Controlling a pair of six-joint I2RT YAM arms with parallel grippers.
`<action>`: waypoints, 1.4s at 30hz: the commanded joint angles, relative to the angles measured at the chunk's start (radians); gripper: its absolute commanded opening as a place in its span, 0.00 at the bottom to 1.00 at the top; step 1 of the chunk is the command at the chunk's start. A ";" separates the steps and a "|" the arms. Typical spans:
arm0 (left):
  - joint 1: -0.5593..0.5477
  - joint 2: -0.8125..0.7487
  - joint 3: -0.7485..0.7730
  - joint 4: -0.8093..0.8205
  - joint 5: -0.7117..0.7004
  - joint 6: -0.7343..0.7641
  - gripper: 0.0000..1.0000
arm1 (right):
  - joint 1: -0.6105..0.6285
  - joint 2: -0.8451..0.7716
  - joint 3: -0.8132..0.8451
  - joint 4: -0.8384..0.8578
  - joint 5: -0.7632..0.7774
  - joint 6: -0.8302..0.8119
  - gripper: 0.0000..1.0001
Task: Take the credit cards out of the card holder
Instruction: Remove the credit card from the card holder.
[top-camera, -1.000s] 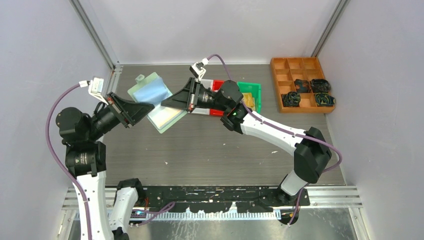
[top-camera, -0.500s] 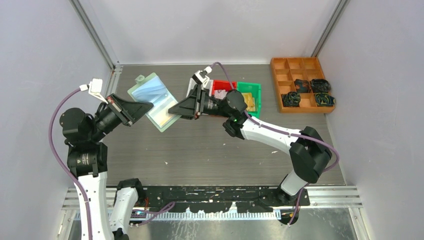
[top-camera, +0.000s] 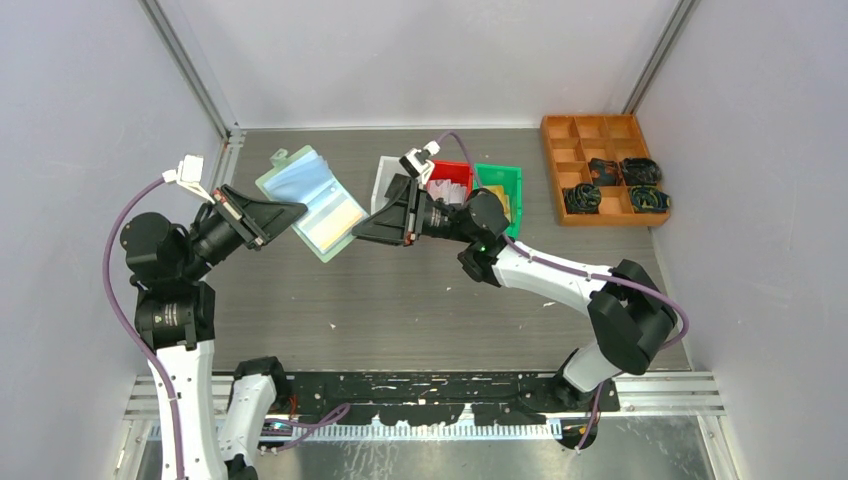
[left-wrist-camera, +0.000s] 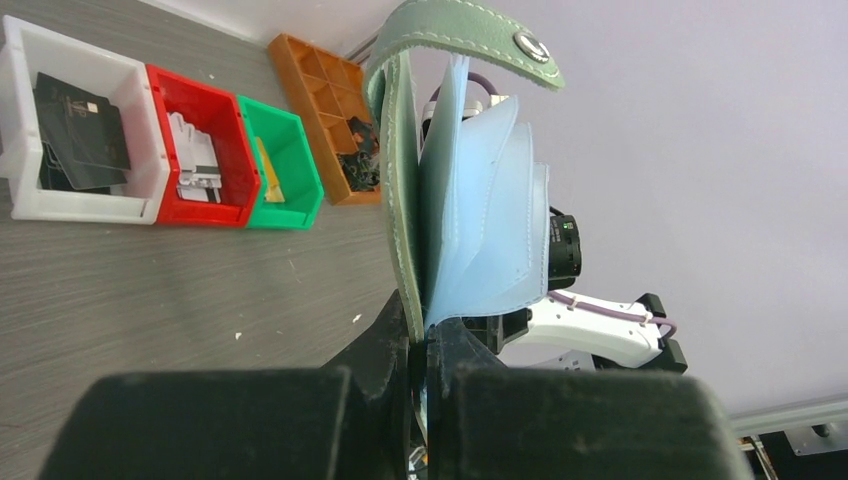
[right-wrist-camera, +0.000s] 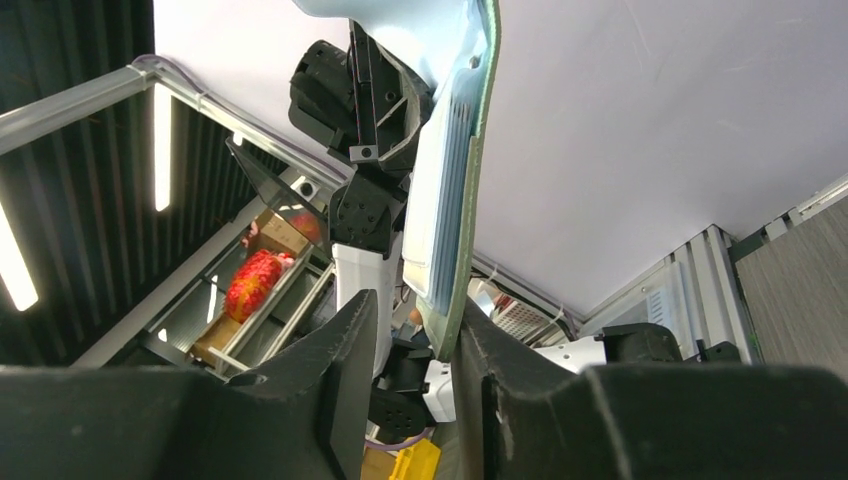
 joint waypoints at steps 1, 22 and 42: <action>0.003 0.002 0.040 0.056 0.023 -0.030 0.00 | -0.004 -0.043 0.011 0.057 0.001 -0.047 0.36; 0.003 0.011 0.061 0.076 0.061 -0.080 0.00 | -0.004 -0.026 0.040 -0.047 0.108 -0.105 0.28; 0.003 0.017 0.056 0.112 0.127 -0.113 0.00 | 0.012 0.030 0.163 -0.078 0.177 -0.134 0.37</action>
